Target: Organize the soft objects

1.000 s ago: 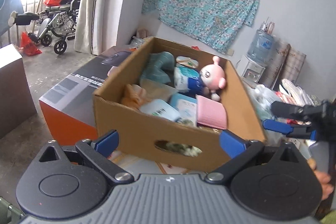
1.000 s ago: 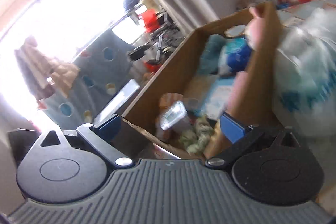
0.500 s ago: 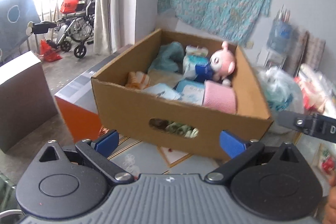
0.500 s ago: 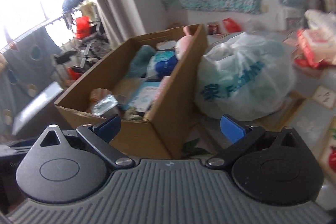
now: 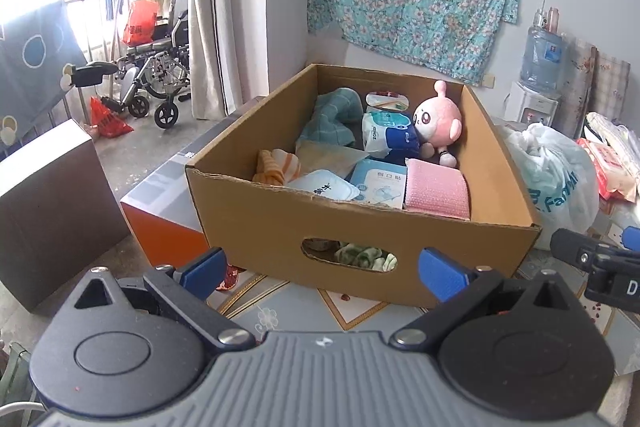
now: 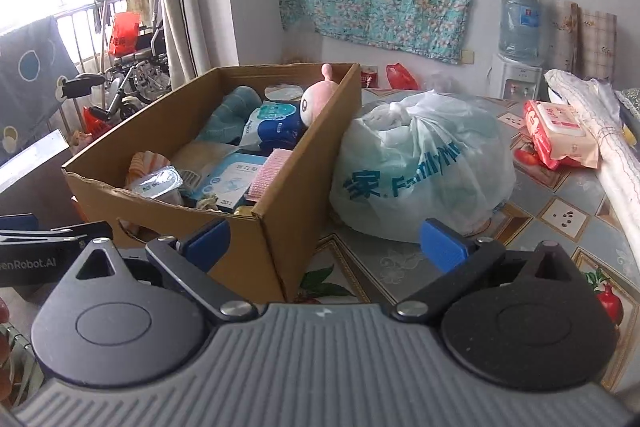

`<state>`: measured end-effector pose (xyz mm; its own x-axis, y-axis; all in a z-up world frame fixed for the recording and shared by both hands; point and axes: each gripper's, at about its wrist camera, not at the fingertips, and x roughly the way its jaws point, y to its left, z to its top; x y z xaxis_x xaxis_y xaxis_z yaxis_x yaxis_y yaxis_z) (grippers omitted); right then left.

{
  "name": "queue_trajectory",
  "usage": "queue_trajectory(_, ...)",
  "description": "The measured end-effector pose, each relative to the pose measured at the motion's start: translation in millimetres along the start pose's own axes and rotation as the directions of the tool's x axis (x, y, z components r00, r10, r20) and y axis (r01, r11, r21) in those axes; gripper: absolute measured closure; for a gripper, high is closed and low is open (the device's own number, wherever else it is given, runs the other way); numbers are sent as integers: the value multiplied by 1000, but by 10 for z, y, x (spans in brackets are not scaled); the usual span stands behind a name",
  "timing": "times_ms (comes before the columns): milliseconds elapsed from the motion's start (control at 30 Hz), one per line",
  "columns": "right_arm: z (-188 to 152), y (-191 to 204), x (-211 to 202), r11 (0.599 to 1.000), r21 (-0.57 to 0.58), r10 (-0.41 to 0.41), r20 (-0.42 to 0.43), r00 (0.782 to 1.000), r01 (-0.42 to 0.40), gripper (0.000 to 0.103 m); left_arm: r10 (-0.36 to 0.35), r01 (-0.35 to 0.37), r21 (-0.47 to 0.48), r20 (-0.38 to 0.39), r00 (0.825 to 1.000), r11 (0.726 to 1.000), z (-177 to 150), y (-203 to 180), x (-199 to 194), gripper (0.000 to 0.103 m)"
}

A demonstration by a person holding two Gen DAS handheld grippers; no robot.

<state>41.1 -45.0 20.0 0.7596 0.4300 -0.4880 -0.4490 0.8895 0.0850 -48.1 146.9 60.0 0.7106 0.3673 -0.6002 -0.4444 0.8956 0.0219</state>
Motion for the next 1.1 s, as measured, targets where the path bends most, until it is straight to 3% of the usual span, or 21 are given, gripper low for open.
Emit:
queue_trajectory(367,-11,102,108,999,-8,50,-54,997,-50,1,20,-20,67,-4,1000,998,1,-124,63,0)
queue_trajectory(1100,11,96,188,999,4,34,-78,996,-34,1,29,-28,81,-19,999,996,69,-130,133,0)
